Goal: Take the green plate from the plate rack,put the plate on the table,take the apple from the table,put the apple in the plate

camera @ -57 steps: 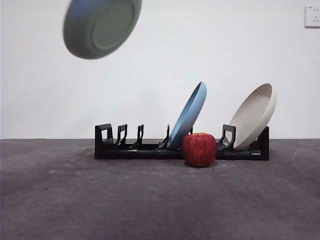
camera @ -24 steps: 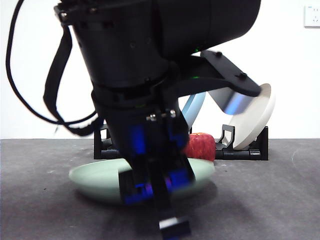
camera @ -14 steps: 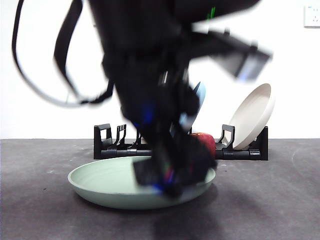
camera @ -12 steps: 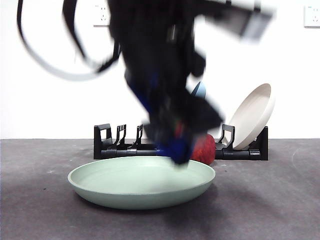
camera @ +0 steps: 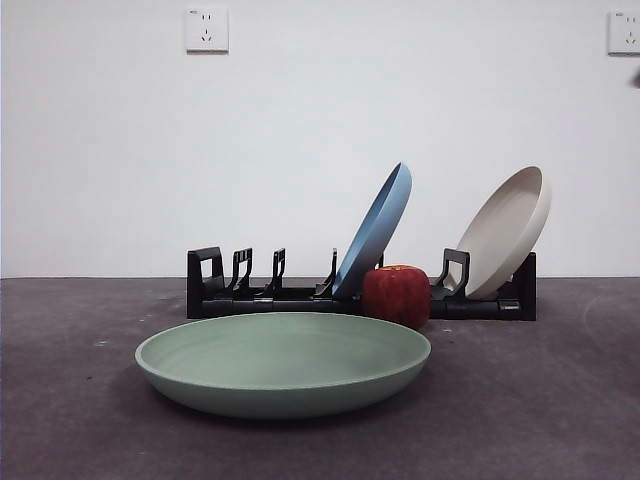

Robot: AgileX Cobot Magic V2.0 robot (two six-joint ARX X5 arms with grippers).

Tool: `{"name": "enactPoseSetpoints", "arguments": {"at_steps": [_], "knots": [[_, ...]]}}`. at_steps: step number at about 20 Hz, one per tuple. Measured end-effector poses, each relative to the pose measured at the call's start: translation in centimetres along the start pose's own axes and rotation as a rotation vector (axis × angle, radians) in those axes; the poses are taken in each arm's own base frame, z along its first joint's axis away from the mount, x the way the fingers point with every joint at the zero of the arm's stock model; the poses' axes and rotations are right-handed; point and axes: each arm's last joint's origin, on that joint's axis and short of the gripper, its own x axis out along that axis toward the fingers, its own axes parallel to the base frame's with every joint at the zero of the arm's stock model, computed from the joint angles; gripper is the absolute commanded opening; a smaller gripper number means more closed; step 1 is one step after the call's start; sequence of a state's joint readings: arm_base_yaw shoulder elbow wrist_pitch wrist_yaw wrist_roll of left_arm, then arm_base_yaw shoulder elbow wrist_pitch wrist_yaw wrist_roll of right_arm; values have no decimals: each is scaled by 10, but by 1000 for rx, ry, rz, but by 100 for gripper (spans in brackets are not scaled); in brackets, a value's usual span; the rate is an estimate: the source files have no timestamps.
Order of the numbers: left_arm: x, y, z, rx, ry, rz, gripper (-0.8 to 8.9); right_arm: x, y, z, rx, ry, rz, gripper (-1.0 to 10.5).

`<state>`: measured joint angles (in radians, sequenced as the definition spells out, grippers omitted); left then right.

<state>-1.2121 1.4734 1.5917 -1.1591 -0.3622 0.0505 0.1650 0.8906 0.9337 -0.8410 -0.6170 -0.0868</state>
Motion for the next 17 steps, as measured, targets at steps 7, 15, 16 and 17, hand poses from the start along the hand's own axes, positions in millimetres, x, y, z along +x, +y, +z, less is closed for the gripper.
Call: {"name": "enactPoseSetpoints", "arguments": {"at_steps": [7, 15, 16, 17], "knots": [[-46, 16, -19, -18, -6, -4, 314, 81, -8, 34, -130, -27, -149, 661], [-60, 21, -28, -47, -27, -3, 314, 173, -30, 41, -181, -59, -263, 662], [-60, 21, -28, -47, -27, -3, 314, 182, -33, 39, -182, -57, -274, 663], [-60, 21, -28, -47, -27, -3, 314, 191, -38, 37, -179, -59, -286, 663]]}}
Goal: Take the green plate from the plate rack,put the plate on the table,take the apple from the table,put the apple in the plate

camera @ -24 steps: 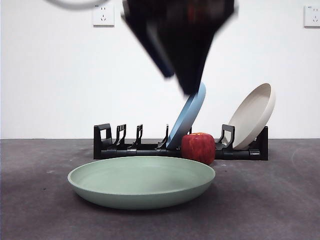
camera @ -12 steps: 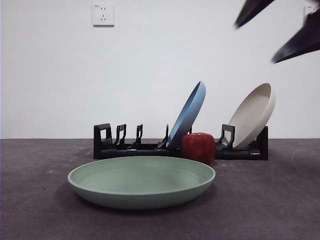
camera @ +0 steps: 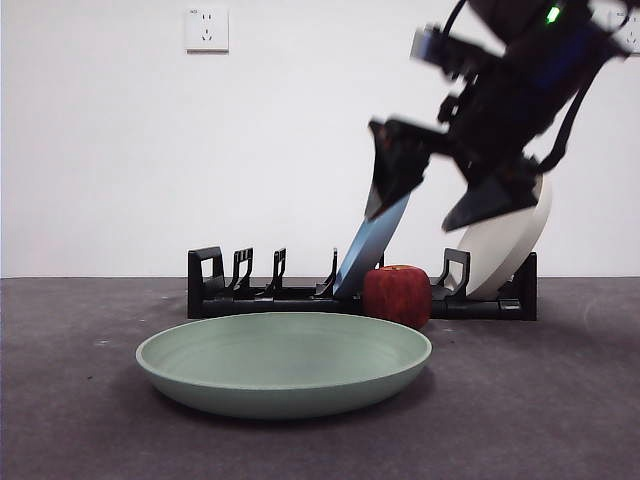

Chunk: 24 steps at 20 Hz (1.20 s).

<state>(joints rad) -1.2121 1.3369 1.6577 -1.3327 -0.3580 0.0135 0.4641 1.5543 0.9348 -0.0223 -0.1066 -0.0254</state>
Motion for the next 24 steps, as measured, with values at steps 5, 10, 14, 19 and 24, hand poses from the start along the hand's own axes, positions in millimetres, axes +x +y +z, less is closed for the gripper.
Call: {"name": "enactPoseSetpoints", "arguments": {"at_steps": [5, 10, 14, 19, 24], "knots": [[0, 0, 0, 0, 0, 0, 314, 34, -4, -12, 1, -11, -22, 666], [0, 0, 0, -7, 0, 0, 314, 54, -6, -21, 1, -15, -40, 666], [0, 0, 0, -22, 0, 0, 314, 63, -8, -24, 0, -36, -59, 661], [0, 0, 0, -27, 0, 0, 314, 69, -9, -28, 6, -35, -86, 656], [0, 0, 0, -34, 0, 0, 314, 71, -11, -27, 27, -56, -89, 485]]}}
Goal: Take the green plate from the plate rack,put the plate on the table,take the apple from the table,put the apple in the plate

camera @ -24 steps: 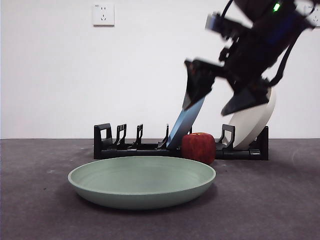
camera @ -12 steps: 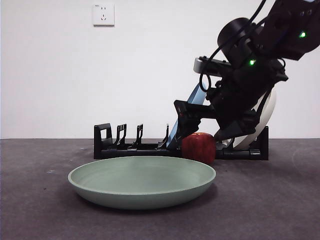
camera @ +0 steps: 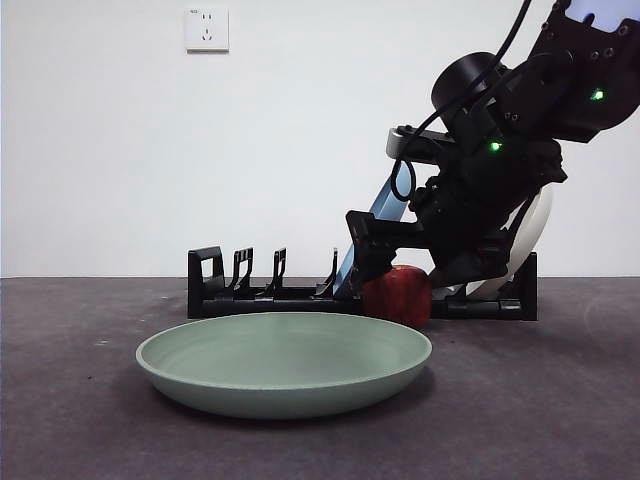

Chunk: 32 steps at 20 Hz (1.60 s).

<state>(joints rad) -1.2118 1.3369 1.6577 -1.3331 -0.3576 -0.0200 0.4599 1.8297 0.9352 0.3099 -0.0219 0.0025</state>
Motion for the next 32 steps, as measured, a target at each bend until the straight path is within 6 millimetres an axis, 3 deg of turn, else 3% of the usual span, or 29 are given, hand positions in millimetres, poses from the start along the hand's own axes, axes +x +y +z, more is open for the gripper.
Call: {"name": "enactPoseSetpoints", "arguments": {"at_steps": [4, 6, 9, 14, 21, 28, 32], "knots": [[0, 0, 0, -8, 0, 0, 314, 1, -1, -1, 15, 5, -2, 398], [0, 0, 0, -17, 1, 0, 314, 2, -1, -2, 23, 7, -1, 274], [0, 0, 0, -18, 1, 0, 314, 2, -1, -2, 29, 5, -1, 244], [0, 0, 0, -19, 1, 0, 314, 2, -1, -1, 30, 5, -1, -12], [0, 0, 0, -19, 1, 0, 314, 0, -1, -1, 31, 16, -1, -12], [0, 0, 0, -19, 1, 0, 314, -46, 3, 18, 25, 99, 7, -12], [0, 0, 0, -19, 1, 0, 313, -87, 37, 33, -49, 85, 131, -13]]}}
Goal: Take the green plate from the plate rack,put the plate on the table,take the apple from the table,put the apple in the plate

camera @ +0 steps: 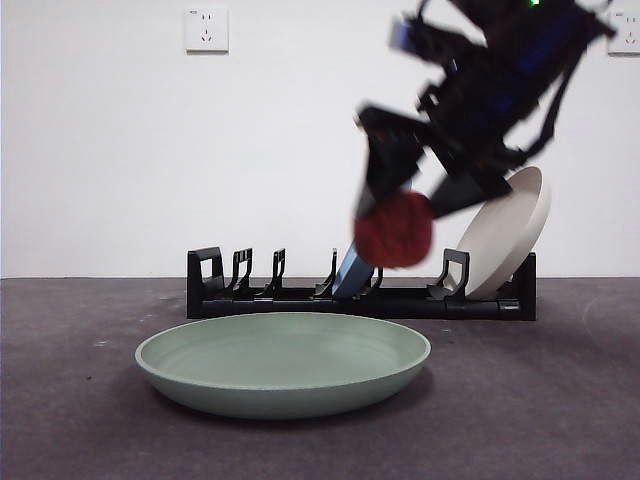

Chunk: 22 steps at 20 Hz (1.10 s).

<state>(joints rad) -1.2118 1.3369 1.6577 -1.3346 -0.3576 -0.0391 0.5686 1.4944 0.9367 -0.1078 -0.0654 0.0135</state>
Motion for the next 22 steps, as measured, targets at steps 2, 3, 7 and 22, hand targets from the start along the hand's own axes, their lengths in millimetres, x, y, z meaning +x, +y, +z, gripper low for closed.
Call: {"name": "enactPoseSetpoints", "arguments": {"at_steps": [2, 3, 7, 22], "knots": [[0, 0, 0, 0, 0, -1, 314, -4, 27, 1, -55, -5, 73, -13], [0, 0, 0, 0, 0, 0, 313, -1, 37, -2, -75, 13, 98, -13], [0, 0, 0, 0, 0, -1, 314, 17, 58, -16, -117, 82, 150, -13], [0, 0, 0, -10, 0, -1, 313, 40, 74, -40, -177, 172, 180, -12]]}}
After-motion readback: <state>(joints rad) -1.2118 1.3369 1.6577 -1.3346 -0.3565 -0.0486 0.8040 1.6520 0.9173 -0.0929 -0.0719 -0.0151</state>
